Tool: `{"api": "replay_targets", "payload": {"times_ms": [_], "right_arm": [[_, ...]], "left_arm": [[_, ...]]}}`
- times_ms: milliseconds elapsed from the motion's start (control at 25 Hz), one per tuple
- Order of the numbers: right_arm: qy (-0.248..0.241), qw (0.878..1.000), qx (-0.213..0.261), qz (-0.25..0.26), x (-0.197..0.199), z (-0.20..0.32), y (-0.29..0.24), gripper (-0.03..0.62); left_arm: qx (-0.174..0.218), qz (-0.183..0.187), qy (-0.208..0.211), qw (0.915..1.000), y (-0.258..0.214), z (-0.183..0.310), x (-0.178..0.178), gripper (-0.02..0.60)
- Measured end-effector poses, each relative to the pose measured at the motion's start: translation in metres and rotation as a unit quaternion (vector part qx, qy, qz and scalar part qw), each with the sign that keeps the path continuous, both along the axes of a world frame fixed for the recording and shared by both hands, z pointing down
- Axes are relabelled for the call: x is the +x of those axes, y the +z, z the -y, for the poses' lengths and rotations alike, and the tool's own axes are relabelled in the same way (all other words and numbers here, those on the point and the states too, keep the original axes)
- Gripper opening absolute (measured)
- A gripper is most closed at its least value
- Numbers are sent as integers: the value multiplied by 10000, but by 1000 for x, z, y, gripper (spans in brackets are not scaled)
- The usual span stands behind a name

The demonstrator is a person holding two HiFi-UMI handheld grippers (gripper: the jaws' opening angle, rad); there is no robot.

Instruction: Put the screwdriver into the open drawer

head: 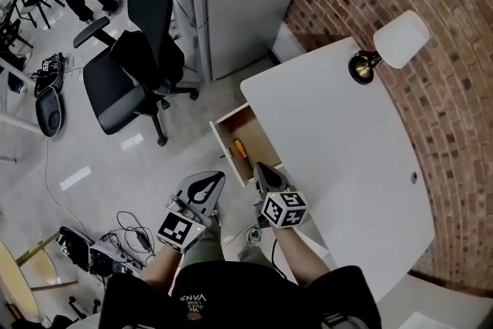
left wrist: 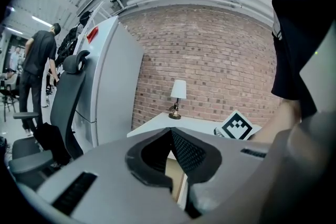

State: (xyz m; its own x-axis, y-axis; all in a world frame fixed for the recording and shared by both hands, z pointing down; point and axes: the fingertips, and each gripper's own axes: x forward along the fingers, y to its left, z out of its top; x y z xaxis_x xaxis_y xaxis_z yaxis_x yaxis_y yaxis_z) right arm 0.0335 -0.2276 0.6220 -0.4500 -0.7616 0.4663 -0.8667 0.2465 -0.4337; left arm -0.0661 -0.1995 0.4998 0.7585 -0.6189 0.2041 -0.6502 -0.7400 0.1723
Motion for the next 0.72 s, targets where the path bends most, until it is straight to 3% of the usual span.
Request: {"api": "replay_targets", "payload": {"times_ms": [320, 720], "right_arm": [[-523, 9952, 821, -70, 21, -56, -92, 0], [-494, 9842, 1691, 167, 58, -122, -179, 0]], "left_arm": [[290, 107, -189, 9993, -36, -39, 23, 6], [495, 140, -404, 9979, -71, -102, 46, 6]]}}
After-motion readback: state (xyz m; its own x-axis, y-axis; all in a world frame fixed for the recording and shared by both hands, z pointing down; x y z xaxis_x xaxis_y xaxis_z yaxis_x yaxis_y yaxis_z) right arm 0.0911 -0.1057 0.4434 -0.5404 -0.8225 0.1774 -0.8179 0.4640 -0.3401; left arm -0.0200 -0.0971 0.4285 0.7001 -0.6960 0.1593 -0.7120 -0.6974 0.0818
